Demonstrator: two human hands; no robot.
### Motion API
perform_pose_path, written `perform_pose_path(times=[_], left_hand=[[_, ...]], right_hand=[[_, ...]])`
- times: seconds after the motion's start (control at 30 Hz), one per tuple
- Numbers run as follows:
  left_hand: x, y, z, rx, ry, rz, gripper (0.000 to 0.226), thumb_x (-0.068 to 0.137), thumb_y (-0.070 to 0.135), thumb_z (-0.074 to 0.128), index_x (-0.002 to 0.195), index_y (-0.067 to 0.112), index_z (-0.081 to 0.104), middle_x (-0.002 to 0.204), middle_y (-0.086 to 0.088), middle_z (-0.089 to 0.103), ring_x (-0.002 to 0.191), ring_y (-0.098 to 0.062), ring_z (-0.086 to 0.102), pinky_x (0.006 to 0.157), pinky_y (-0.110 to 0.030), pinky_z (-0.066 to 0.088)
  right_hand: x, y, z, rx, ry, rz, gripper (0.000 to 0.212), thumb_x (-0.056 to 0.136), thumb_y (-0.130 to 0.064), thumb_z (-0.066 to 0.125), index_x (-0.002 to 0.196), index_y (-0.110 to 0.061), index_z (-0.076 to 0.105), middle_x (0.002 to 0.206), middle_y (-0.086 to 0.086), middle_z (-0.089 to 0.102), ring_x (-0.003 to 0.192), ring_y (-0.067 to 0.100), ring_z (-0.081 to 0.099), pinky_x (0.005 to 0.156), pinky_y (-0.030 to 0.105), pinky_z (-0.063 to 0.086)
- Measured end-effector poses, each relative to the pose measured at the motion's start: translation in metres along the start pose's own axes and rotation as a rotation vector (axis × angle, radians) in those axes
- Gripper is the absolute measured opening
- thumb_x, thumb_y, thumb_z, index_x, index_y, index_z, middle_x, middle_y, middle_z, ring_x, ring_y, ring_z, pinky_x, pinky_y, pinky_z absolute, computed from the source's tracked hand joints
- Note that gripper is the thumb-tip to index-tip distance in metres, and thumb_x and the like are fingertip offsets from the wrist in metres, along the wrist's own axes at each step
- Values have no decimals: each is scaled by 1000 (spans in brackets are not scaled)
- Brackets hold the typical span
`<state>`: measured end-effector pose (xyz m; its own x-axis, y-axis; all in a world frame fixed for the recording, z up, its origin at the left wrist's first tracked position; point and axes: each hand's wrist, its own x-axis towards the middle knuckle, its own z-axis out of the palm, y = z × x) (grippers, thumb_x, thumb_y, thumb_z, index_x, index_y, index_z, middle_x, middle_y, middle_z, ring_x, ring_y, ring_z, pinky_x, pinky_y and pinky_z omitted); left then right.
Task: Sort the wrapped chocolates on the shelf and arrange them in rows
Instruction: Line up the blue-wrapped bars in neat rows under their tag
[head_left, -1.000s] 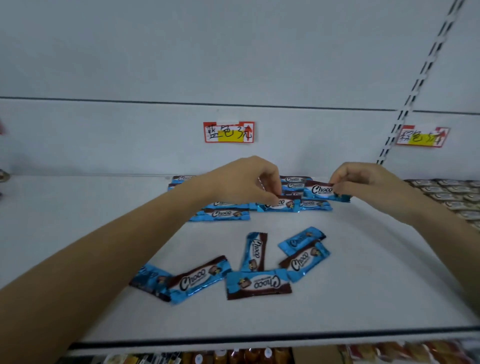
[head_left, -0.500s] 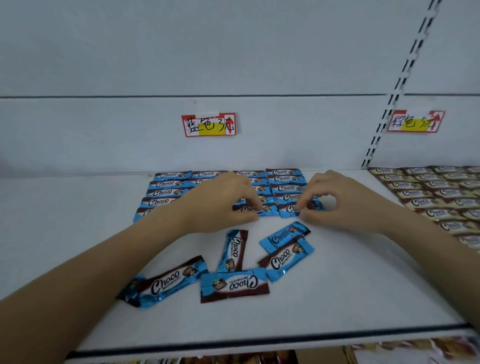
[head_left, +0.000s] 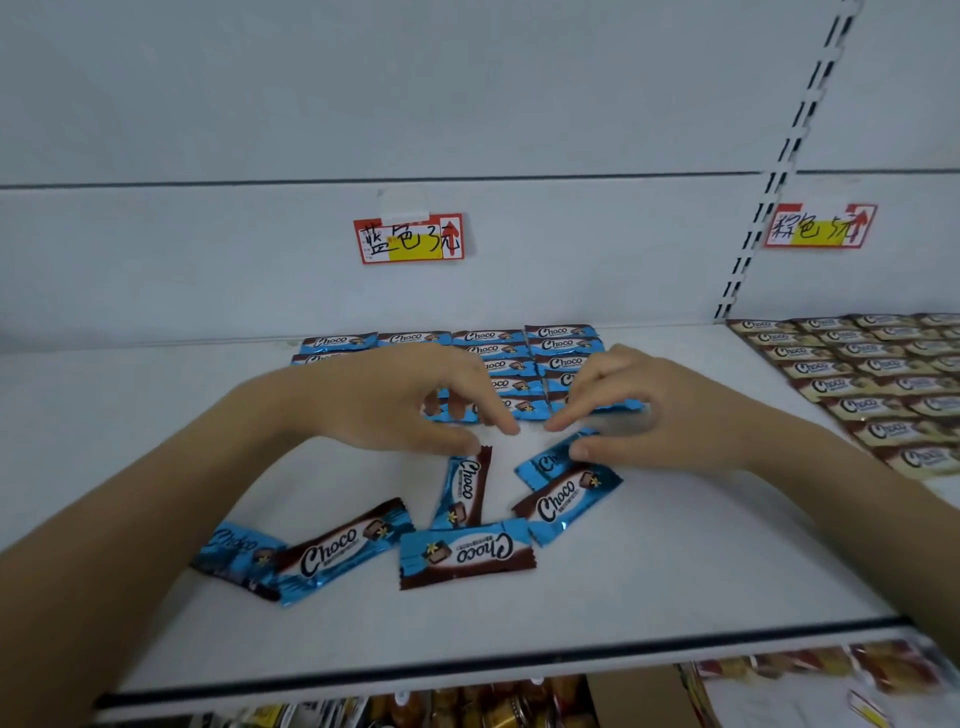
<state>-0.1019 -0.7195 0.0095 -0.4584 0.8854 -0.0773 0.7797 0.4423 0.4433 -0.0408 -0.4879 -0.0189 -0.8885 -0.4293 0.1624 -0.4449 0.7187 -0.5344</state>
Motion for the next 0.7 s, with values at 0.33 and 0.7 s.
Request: perform_pose_path(times=[0.33, 0.7], left_hand=[[-3, -6, 0, 53, -183, -113, 19, 80, 39, 65, 90, 51, 54, 105, 24, 47, 94, 6, 44, 79, -11, 36], [-24, -11, -35, -236, -29, -156, 24, 67, 30, 71, 76, 14, 57, 77, 7, 72, 67, -7, 64, 64, -18, 51]], right_hand=[[0, -1, 1, 121, -8, 47, 19, 77, -18, 72, 74, -32, 60, 86, -8, 63, 86, 12, 57, 79, 23, 45], [11, -11, 5, 460, 81, 158, 17, 76, -1, 68, 78, -14, 56, 89, -9, 69, 88, 1, 65, 73, 15, 50]])
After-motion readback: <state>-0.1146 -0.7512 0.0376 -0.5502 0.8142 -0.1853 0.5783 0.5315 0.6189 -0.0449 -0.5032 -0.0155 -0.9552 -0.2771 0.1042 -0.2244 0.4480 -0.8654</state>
